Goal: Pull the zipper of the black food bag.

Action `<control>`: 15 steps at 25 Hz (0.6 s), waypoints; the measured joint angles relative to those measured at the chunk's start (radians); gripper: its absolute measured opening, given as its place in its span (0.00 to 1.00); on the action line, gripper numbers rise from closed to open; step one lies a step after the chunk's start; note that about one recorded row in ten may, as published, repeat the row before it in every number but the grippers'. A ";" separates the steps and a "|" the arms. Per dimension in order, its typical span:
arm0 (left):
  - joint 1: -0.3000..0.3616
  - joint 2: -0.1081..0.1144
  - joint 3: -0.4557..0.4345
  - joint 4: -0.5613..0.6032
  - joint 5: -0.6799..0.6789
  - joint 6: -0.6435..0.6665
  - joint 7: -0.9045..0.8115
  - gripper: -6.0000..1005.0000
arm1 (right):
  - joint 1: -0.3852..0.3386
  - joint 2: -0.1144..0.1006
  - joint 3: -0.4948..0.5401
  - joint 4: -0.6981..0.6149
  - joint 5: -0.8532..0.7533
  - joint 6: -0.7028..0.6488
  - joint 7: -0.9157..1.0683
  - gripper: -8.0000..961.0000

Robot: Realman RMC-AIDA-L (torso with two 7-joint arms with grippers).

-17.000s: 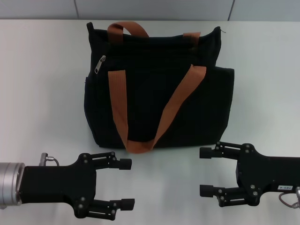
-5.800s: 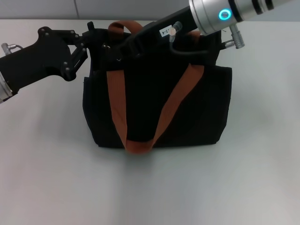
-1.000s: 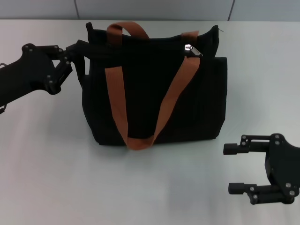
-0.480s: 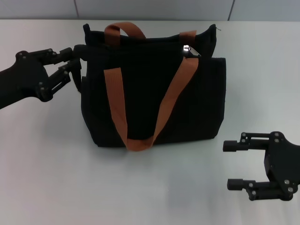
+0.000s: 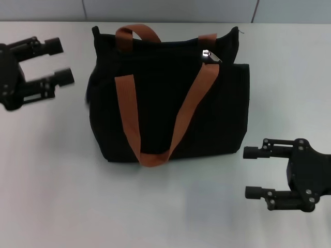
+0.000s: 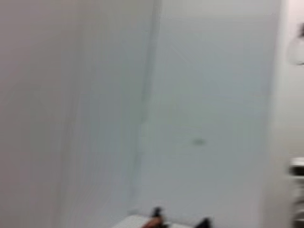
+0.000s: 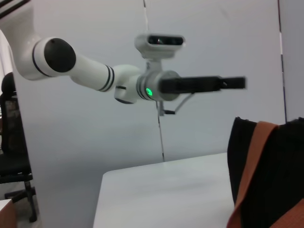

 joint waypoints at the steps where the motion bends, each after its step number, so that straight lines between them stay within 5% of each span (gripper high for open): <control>1: -0.003 0.000 0.007 0.000 0.001 0.023 -0.001 0.61 | 0.004 0.000 0.000 0.005 -0.001 0.007 0.000 0.73; 4: -0.002 -0.011 0.035 0.000 0.003 0.049 0.013 0.68 | 0.014 0.002 -0.004 0.014 -0.005 0.030 -0.001 0.73; 7: 0.016 -0.044 0.130 -0.002 0.003 0.060 0.060 0.76 | 0.019 0.008 -0.008 0.019 -0.005 0.040 -0.001 0.73; 8: 0.030 -0.071 0.217 -0.013 0.005 0.052 0.096 0.78 | 0.021 0.012 -0.009 0.020 -0.005 0.042 -0.001 0.73; 15: 0.036 -0.111 0.284 -0.120 0.124 -0.026 0.181 0.81 | 0.020 0.020 -0.011 0.030 -0.006 0.051 -0.027 0.73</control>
